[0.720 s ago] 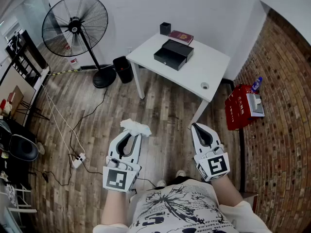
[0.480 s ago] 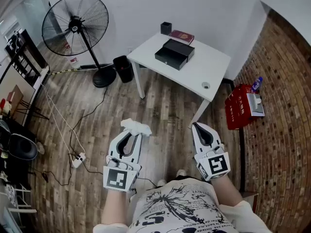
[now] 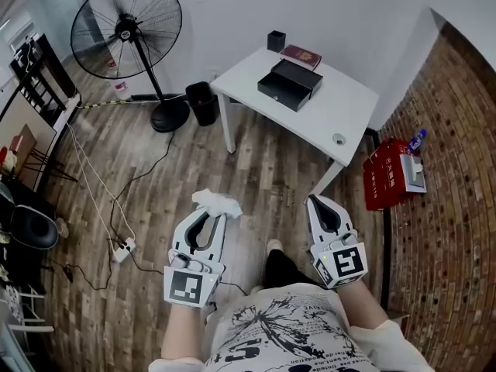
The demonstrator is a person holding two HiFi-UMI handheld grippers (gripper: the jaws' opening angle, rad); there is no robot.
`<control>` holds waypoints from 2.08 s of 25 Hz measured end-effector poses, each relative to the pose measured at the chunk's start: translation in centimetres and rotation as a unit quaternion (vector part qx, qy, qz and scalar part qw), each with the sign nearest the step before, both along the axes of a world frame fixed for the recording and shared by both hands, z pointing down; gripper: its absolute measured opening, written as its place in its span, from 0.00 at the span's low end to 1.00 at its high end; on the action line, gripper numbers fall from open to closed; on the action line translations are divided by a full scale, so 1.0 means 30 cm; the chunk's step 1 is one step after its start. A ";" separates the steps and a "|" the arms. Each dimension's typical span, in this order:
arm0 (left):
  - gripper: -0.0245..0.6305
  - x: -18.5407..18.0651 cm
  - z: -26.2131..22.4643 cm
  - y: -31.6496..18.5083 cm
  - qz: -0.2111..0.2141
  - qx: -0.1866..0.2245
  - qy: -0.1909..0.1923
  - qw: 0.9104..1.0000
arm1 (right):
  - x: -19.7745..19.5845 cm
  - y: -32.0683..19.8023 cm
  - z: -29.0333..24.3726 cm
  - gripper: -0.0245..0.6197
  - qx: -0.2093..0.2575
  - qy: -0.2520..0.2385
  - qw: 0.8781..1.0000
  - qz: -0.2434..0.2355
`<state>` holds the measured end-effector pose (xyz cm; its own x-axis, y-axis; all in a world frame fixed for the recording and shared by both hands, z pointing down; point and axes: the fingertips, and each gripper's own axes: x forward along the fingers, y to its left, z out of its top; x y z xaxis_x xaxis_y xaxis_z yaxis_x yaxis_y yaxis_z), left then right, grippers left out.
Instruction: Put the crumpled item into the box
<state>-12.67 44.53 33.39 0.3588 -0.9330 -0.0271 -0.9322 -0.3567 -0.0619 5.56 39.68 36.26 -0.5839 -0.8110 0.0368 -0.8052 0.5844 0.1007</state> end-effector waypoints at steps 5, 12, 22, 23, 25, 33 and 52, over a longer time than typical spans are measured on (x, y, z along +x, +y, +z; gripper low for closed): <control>0.16 -0.039 0.023 -0.182 -0.023 0.000 0.012 1.000 | -0.046 -0.218 0.030 0.06 -0.006 -0.001 1.000 -0.022; 0.16 -0.054 -0.024 -0.587 -0.052 0.006 -0.007 0.999 | -0.089 -0.680 -0.009 0.06 -0.005 -0.016 0.999 -0.050; 0.16 0.010 -0.085 -1.233 -0.054 0.022 -0.009 0.998 | -0.042 -1.309 -0.066 0.06 0.003 -0.009 0.998 -0.055; 0.16 0.025 -0.080 -1.285 -0.048 0.020 -0.009 0.999 | -0.028 -1.355 -0.059 0.06 0.000 -0.009 0.999 -0.050; 0.16 0.057 -0.067 -1.382 -0.031 0.017 -0.012 0.999 | 0.003 -1.435 -0.042 0.06 -0.007 -0.011 0.999 -0.038; 0.16 0.116 -0.002 -1.808 0.052 0.006 -0.025 0.998 | 0.068 -1.745 0.030 0.06 -0.027 -0.015 0.999 0.038; 0.16 0.385 0.513 -2.631 0.436 -0.152 -0.230 0.857 | 0.147 -2.348 0.311 0.06 -0.127 -0.029 0.953 0.275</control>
<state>-1.12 -34.39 48.77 0.8305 -0.2445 0.5005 -0.2061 -0.9696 -0.1317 9.97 -30.76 45.58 -0.0796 -0.9643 0.2525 -0.9966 0.0715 -0.0411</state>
